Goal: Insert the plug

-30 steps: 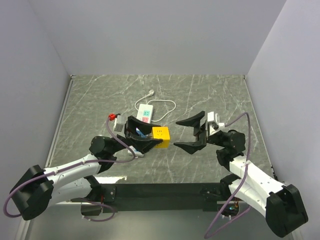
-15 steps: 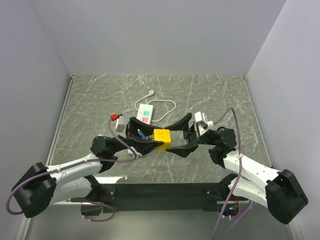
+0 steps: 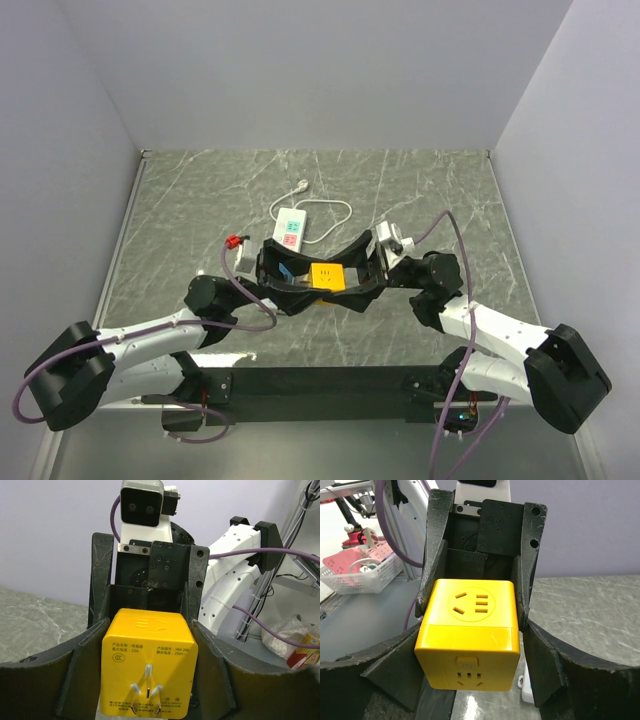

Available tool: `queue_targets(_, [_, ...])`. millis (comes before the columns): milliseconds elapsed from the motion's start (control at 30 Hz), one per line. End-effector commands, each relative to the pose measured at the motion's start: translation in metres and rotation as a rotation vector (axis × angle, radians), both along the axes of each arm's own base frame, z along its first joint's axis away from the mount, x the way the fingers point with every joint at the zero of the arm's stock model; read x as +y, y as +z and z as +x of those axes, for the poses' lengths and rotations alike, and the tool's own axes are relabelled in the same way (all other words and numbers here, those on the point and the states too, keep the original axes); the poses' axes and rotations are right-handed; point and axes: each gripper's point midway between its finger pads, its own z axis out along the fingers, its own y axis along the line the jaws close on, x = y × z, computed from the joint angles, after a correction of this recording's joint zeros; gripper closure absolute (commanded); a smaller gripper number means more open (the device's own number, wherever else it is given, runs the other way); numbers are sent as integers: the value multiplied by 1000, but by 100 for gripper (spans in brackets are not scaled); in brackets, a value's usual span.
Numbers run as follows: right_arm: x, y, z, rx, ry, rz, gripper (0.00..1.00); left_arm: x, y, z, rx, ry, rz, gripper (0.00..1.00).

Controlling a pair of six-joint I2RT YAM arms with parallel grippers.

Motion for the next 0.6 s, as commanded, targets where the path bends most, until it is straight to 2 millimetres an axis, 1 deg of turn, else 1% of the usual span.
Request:
queue_targets(0, [5, 14, 2, -27, -9, 27, 23, 19, 41, -19, -183, 21, -156, 99])
queue_targets(167, [7, 7, 8, -2, -27, 6, 22, 23, 42, -23, -197, 26, -161, 99])
queue_targets(267, [8, 2, 11, 6, -41, -6, 19, 24, 42, -25, -197, 24, -162, 99])
queue_targets(333, [8, 2, 11, 9, -41, -4, 15, 26, 43, -26, -207, 32, -164, 99])
queue_targets(567, [9, -1, 11, 18, -26, -15, 15, 29, 46, -26, -222, 51, -172, 99])
